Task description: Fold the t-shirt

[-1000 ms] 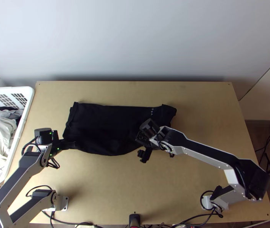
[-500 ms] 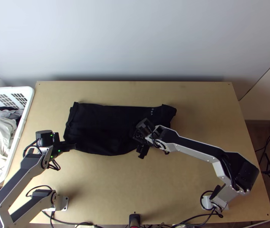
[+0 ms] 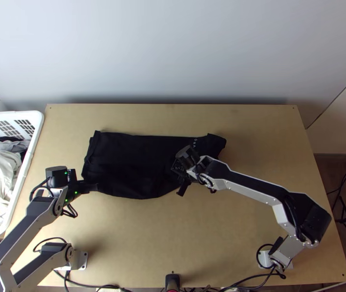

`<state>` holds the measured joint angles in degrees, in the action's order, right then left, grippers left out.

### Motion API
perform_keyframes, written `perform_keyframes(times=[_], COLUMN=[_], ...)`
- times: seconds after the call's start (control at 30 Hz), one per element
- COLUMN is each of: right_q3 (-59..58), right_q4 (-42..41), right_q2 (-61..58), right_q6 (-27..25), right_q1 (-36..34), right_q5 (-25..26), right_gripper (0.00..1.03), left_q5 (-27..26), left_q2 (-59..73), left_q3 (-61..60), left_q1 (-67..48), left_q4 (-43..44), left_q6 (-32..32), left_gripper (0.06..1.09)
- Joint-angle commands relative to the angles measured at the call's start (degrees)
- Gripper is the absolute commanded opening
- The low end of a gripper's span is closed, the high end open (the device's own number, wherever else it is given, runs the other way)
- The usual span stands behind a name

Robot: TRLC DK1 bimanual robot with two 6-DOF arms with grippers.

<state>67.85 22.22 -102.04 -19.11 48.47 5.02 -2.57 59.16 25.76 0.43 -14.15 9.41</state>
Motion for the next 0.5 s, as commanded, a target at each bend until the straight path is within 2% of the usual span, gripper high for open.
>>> perform_keyframes(times=[0.0,0.47], right_q3=[-1.1,-2.0], right_q4=[0.7,6.9], right_q2=[2.7,13.9], right_q6=[0.4,4.6], right_q1=[-1.4,-4.4], right_q5=[0.2,0.0], right_gripper=[0.03,0.03], left_q5=[-0.7,-0.7], left_q2=[0.3,-1.7], left_q3=[0.4,0.2], left_q1=[0.0,0.1], left_q4=[0.1,-0.9], left_q6=[0.0,0.1], left_gripper=[0.09,0.09])
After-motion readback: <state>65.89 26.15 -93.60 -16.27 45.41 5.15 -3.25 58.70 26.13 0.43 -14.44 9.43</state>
